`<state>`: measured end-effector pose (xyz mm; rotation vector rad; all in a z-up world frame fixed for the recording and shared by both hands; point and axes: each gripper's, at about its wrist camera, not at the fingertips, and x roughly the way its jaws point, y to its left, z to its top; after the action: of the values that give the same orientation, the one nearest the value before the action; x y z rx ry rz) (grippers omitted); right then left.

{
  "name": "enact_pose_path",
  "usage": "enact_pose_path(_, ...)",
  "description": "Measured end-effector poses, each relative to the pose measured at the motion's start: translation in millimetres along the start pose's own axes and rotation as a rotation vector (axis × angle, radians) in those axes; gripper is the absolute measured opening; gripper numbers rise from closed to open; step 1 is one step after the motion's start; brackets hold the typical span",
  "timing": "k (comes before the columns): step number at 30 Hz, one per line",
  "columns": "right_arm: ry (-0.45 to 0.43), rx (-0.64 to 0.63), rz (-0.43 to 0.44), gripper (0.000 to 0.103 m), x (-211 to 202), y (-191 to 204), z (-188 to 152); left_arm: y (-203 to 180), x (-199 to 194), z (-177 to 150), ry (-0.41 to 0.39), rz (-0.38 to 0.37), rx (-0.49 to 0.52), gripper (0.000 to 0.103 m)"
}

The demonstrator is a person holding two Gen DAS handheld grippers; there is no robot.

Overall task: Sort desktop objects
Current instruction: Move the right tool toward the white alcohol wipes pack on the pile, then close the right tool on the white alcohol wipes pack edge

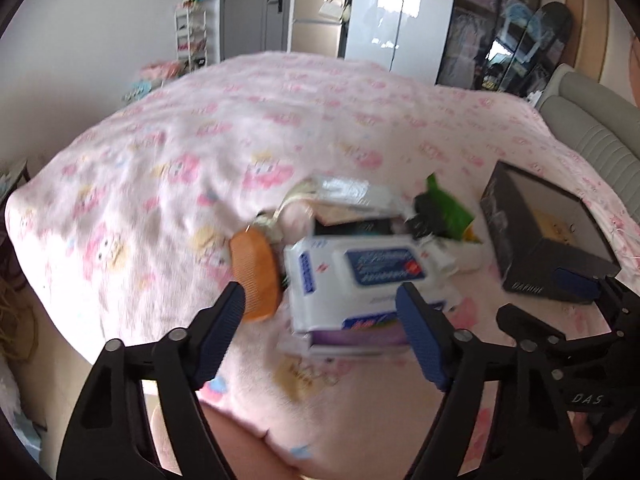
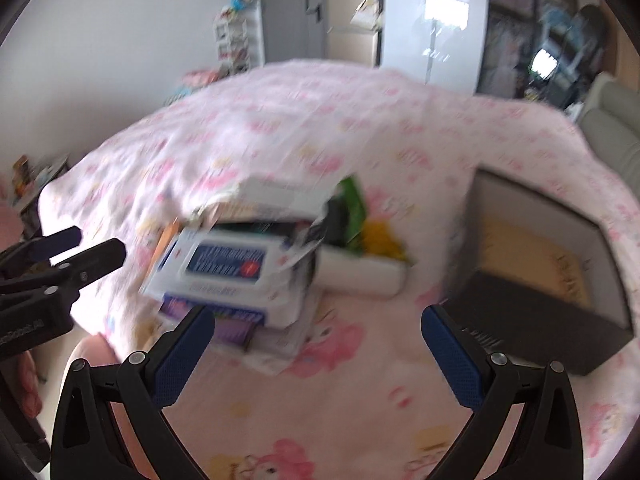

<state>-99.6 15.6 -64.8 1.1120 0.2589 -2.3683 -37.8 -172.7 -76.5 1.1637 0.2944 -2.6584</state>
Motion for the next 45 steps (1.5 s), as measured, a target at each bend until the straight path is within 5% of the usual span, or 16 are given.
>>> enact_pose_path(3,0.037,0.009,0.020,0.095,14,6,-7,9,12,-13,0.034,0.000,-0.011,0.063)
enact_pose_path(7,0.077,0.048,0.012,0.050,28,2,-4,17,24,-15,0.061,-0.035,-0.047,0.057)
enact_pose_path(9,0.102,0.074,0.029,0.042,36,-2,-4,20,30,-16,0.068,-0.049,-0.061,0.053)
enact_pose_path(16,0.102,0.092,0.035,0.042,51,-3,7,25,51,-16,0.097,-0.115,-0.093,0.054)
enact_pose_path(21,0.127,0.076,0.077,0.042,76,1,18,23,68,-8,0.119,-0.148,-0.118,0.066)
enact_pose_path(23,0.143,0.091,0.096,0.042,86,0,19,21,74,-5,0.117,-0.141,-0.108,0.059)
enact_pose_path(25,0.144,0.124,0.119,0.042,91,-4,20,20,72,-6,0.118,-0.142,-0.105,0.038)
enact_pose_path(31,0.159,0.080,0.122,0.033,83,9,14,17,68,-10,0.121,-0.148,-0.094,0.038)
enact_pose_path(45,0.155,0.136,0.113,0.033,40,9,-8,15,63,-12,0.114,-0.168,-0.064,0.039)
